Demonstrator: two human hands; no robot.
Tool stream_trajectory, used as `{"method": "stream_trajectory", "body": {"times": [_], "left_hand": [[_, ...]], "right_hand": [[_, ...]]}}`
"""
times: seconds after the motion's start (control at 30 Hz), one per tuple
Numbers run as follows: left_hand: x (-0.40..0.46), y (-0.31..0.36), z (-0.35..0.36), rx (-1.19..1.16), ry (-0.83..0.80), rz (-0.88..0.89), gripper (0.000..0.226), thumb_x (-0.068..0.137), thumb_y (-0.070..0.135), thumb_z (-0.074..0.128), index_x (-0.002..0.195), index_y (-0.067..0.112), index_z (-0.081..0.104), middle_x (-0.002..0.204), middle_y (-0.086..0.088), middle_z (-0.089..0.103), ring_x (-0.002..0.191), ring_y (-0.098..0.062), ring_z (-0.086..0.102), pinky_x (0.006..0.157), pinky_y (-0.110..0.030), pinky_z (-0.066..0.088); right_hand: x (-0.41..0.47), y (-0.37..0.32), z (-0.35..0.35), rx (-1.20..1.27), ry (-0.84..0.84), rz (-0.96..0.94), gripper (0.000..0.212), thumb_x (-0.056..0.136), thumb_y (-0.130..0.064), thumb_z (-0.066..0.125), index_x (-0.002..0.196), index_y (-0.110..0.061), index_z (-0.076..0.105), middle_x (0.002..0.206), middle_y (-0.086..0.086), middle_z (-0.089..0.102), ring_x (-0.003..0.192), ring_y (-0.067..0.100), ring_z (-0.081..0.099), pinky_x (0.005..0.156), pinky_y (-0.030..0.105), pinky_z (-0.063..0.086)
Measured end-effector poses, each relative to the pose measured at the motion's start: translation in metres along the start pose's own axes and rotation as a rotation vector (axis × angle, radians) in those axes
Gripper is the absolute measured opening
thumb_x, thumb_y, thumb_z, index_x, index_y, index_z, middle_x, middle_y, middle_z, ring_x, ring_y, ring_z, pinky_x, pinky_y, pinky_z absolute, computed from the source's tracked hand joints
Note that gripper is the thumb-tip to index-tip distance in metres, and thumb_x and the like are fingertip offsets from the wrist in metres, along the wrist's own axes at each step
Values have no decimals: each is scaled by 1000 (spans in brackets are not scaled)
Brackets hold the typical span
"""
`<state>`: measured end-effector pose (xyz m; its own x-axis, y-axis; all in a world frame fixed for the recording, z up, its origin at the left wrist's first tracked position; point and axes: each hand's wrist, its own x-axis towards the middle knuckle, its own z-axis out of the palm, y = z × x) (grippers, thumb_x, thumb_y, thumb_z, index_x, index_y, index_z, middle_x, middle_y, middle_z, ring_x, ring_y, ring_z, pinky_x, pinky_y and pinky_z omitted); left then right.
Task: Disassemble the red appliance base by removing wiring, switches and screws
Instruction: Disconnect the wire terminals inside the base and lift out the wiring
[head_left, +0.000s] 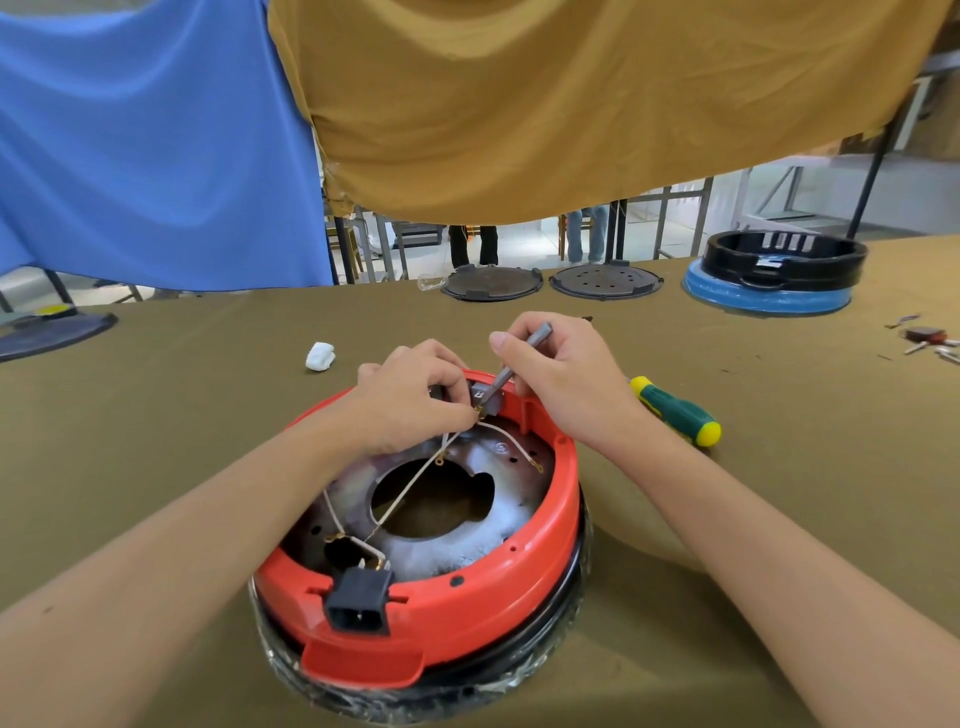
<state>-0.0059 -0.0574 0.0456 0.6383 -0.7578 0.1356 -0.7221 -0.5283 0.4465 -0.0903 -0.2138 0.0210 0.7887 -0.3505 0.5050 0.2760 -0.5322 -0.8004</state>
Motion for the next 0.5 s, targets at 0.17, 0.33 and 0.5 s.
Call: {"method": "stream_trajectory", "body": {"times": [0.17, 0.33, 0.5], "left_hand": [[0, 0, 0, 5, 2, 2, 24, 82, 26, 71, 60, 29, 61, 111, 19, 51, 110, -9, 48, 108, -47, 29], [0, -1, 0, 9, -5, 5, 24, 82, 27, 71, 60, 29, 61, 113, 18, 52, 109, -9, 48, 107, -47, 29], [0, 0, 0, 14, 3, 6, 24, 82, 27, 71, 61, 29, 61, 113, 19, 51, 110, -9, 47, 108, -46, 28]], "right_hand": [[-2, -5, -3, -117, -11, -113, 26, 95, -23, 62, 71, -13, 62, 51, -6, 62, 48, 5, 54, 52, 17, 39], [-1, -4, -4, -118, -29, -85, 26, 95, -23, 63, 72, -11, 64, 51, -6, 62, 48, 2, 50, 53, 18, 37], [1, -1, -3, -23, -15, 0, 27, 95, -22, 63, 74, -5, 63, 50, -1, 60, 46, 4, 47, 53, 25, 38]]}}
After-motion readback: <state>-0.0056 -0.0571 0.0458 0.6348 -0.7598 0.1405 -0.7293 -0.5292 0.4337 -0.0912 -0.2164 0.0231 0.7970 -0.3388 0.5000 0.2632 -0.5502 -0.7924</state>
